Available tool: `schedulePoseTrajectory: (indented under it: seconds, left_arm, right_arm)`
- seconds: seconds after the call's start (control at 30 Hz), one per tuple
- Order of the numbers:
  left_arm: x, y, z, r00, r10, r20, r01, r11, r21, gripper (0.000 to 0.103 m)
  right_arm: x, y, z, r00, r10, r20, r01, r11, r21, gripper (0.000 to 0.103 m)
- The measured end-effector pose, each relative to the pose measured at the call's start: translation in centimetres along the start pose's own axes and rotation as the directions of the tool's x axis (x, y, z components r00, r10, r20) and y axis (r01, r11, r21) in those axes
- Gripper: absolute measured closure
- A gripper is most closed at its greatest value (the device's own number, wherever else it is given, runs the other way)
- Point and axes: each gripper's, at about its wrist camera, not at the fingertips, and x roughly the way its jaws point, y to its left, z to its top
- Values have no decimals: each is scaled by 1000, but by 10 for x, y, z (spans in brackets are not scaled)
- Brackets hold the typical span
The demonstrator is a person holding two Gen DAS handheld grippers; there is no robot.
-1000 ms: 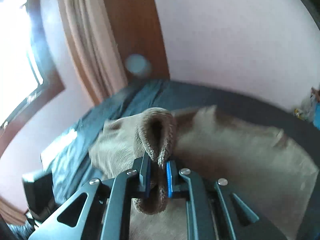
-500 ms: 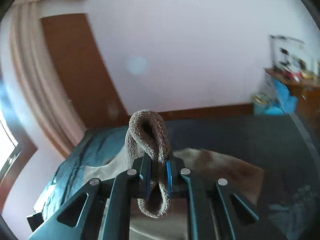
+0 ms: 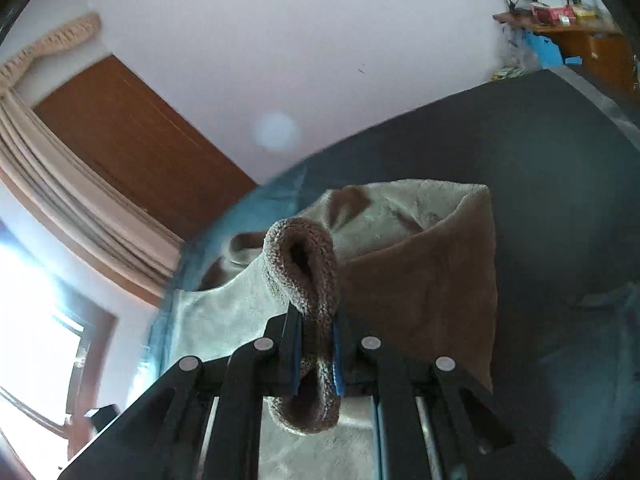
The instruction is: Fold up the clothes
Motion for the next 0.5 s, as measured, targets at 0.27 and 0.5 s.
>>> schedulePoseTrajectory:
  seconds: [0.27, 0.5]
  left_arm:
    - [4, -6, 1, 999, 54, -4, -54, 998, 31, 21]
    - [-14, -21, 26, 996, 72, 55, -73, 997, 4, 21]
  right_arm:
    - [18, -8, -18, 928, -371, -20, 356, 902, -245, 22]
    - [-2, 11, -35, 911, -392, 129, 411, 836, -363, 22]
